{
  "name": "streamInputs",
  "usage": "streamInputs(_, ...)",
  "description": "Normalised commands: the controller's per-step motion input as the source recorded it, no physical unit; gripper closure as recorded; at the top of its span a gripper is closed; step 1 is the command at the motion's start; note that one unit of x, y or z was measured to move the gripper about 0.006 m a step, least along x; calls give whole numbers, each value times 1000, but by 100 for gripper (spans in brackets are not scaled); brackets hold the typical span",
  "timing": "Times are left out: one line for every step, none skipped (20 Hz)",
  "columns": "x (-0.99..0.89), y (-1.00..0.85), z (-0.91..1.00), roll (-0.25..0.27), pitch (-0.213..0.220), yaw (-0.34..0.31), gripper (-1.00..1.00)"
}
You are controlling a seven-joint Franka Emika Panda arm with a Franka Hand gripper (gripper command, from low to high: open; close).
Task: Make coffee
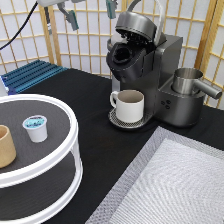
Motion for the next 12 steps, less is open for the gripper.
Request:
streamInputs(-103, -111, -291, -129, -9, -321, -100)
streamInputs(-91, -109, -349, -151, -23, -313, -100)
streamInputs(-91, -111, -380, -163, -34, -303, -100)
streamInputs(-89, -106, -403, -171, -36, -302, -100)
streamInputs(-89, -109, -417, -176, -39, -300, -100)
streamInputs(-91, -114, -429, -180, -44, -295, -100)
streamInputs(-94, -114, -437, -183, -44, -295, -100)
streamInputs(-114, -111, -460, -190, -40, -290, -100)
streamInputs(-134, -114, -491, -200, -39, -284, -100)
streamInputs(-166, -117, -520, -210, -36, -276, -100)
streamInputs(-226, -146, -591, -213, -43, -262, -100)
streamInputs(-323, -157, -631, -224, -56, -240, -100)
